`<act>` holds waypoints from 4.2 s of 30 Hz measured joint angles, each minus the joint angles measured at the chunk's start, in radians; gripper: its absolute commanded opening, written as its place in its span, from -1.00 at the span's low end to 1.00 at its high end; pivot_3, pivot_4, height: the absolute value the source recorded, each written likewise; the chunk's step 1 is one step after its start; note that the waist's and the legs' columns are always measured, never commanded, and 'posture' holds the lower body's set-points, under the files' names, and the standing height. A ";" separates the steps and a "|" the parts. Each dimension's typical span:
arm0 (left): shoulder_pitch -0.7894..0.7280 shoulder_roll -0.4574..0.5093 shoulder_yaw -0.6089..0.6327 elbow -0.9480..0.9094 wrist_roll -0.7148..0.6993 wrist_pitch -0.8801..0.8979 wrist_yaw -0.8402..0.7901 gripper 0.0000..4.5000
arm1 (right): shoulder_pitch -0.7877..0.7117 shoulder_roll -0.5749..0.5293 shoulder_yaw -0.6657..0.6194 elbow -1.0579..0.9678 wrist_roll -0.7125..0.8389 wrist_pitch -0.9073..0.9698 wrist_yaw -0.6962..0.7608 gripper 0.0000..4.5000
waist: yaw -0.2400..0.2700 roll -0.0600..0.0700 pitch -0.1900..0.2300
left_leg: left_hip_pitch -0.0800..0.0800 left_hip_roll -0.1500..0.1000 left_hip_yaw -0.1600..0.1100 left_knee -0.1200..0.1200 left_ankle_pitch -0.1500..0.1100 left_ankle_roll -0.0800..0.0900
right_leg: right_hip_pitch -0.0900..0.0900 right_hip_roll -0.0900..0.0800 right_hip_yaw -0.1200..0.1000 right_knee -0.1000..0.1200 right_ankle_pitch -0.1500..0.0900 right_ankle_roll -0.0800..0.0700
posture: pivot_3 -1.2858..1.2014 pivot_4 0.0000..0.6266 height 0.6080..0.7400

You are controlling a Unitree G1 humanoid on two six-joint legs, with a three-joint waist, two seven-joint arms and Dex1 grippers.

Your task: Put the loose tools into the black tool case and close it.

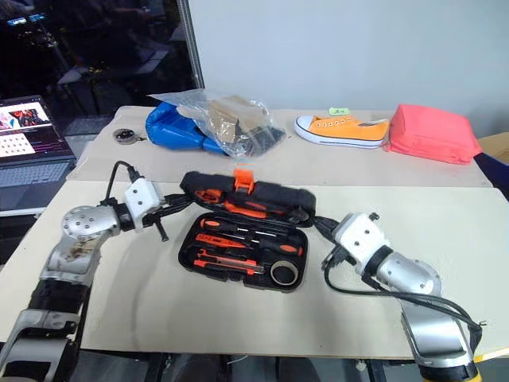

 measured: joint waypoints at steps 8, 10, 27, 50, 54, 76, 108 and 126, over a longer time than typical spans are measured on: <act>0.194 0.221 0.136 -0.140 -0.260 0.323 -0.207 -0.16 | 0.191 -0.216 -0.035 -0.018 -0.046 -0.074 0.155 -0.35 | -0.005 -0.006 0.002 | 0.002 0.001 -0.001 -0.001 0.000 0.000 | 0.002 -0.003 -0.001 0.000 -0.002 -0.001 | 0.03 -0.52 1.00; 0.231 0.263 0.184 -0.230 -0.335 0.403 -0.244 -0.16 | 0.248 -0.271 -0.112 -0.034 -0.002 -0.013 0.224 -0.35 | 0.004 -0.006 0.002 | 0.002 0.001 -0.001 -0.001 0.000 0.000 | 0.002 -0.005 0.000 -0.001 -0.003 0.000 | 0.03 -0.52 1.00; 0.490 0.354 0.320 -0.689 -0.582 0.609 -0.335 -0.15 | 0.137 -0.258 0.132 -0.259 0.253 0.307 0.329 -0.97 | 0.007 -0.009 0.003 | 0.006 0.002 -0.004 -0.003 -0.001 0.000 | 0.003 -0.004 0.001 -0.002 -0.007 -0.004 | 0.03 -0.52 1.00; 0.464 0.233 0.268 -0.857 -0.602 0.669 0.015 -0.15 | -0.541 0.272 0.232 0.391 0.054 0.617 -0.181 -0.97 | -0.004 -0.009 0.004 | -0.001 0.001 -0.004 -0.004 -0.001 0.000 | -0.005 -0.003 0.001 0.000 -0.002 -0.012 | 0.03 -0.52 1.00; 0.394 0.193 0.201 -0.835 -0.576 0.671 0.081 -0.04 | -0.546 0.150 0.234 0.390 0.063 0.579 -0.055 -0.36 | 0.012 -0.008 0.003 | -0.010 0.000 -0.005 -0.003 -0.004 0.003 | -0.012 -0.004 0.000 -0.001 -0.003 -0.011 | 0.03 -0.52 1.00; 0.257 0.073 -0.081 -0.535 -0.329 0.531 0.065 0.81 | -0.362 0.226 0.240 0.011 0.310 0.883 -0.148 0.41 | 0.004 -0.008 0.003 | -0.002 0.000 -0.006 -0.001 -0.004 0.005 | -0.003 -0.003 0.001 0.000 -0.003 -0.009 | 0.03 -0.52 1.00; 0.249 0.071 -0.070 -0.503 -0.295 0.501 0.054 0.82 | -0.437 0.291 0.348 0.176 0.188 0.733 -0.145 -0.48 | -0.008 -0.008 0.003 | -0.002 0.001 -0.006 -0.002 -0.004 0.005 | -0.004 -0.002 0.000 0.000 -0.005 -0.007 | 0.03 -0.52 1.00; 0.243 0.053 -0.079 -0.500 -0.271 0.491 0.055 0.82 | -0.438 0.279 0.354 0.174 0.176 0.714 -0.103 0.50 | -0.015 -0.007 0.003 | -0.005 0.001 -0.006 -0.002 -0.004 0.005 | -0.006 -0.003 0.000 0.000 -0.004 -0.008 | 0.03 -0.52 1.00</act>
